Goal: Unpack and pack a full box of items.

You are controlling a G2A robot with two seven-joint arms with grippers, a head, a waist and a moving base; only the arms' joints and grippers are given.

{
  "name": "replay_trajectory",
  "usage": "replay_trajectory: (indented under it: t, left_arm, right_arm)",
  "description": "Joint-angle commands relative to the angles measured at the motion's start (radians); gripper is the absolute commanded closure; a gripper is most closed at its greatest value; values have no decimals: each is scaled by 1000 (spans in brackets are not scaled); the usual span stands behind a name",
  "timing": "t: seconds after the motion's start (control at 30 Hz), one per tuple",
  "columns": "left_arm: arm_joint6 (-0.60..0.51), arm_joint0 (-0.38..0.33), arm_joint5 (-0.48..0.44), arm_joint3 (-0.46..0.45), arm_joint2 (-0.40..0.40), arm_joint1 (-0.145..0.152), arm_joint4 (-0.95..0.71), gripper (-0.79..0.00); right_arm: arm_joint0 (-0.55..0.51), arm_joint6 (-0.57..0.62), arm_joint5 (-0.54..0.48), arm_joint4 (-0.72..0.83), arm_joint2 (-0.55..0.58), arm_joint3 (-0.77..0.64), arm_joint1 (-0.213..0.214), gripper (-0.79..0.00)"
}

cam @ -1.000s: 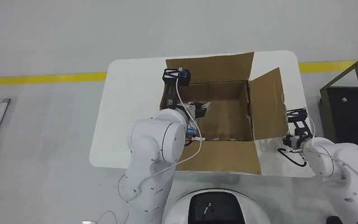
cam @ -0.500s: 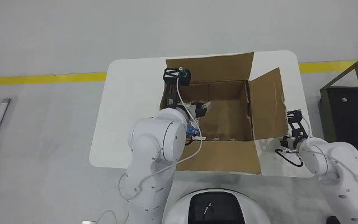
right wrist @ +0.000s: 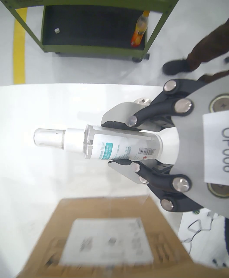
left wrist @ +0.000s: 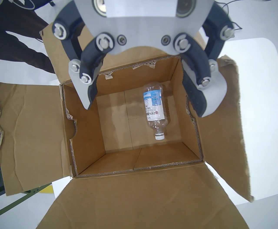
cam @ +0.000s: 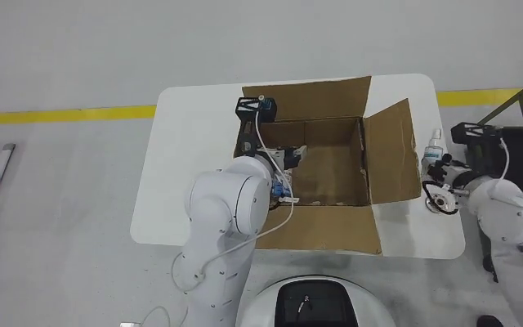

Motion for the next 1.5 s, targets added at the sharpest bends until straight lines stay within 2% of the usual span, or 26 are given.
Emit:
replay_trajectory:
  t: [0.0, 0.2, 0.3, 0.37, 0.47, 0.53, 0.63, 0.83, 1.0, 1.13, 1.47]
  left_arm:
    - [10, 3, 1, -11, -4, 1, 3, -785]
    - [31, 11, 5, -47, -12, 2, 18, -785]
    - [38, 13, 22, -68, -28, 3, 31, -785]
    - [45, 17, 34, -82, -38, 3, 34, -785]
    - [56, 33, 35, -95, -37, 4, 44, -785]
    - [61, 49, 33, -104, -33, 5, 55, -785]
    - [64, 70, 36, -118, -32, 6, 69, -785]
    - [79, 101, 51, -158, -47, 9, 108, -785]
    - [98, 120, 79, -186, -77, 10, 133, -785]
    - [123, 132, 101, -188, -100, 10, 145, -785]
    - [158, 172, 143, -180, -140, 11, 160, -785]
  right_arm:
    - [4, -65, 22, 150, 56, -48, -6, 0]
    - [12, -217, 45, 443, 132, -178, -21, 0]
    - [20, -268, 39, 537, 121, -233, -27, 0]
    - [24, -256, 28, 556, 88, -261, -26, 0]
    - [34, -238, 11, 443, 12, -272, -18, 0]
    - [52, -234, 27, 435, -62, -265, -19, 0]
    - [84, -223, 38, 336, -176, -222, -17, 0]
    - [168, -211, 129, 139, -425, -69, -26, 0]
    - [244, -189, 187, 46, -573, 40, -41, 0]
    - [295, -166, 195, -17, -651, 106, -52, 0]
    - [298, -164, 196, -19, -655, 110, -52, 0]
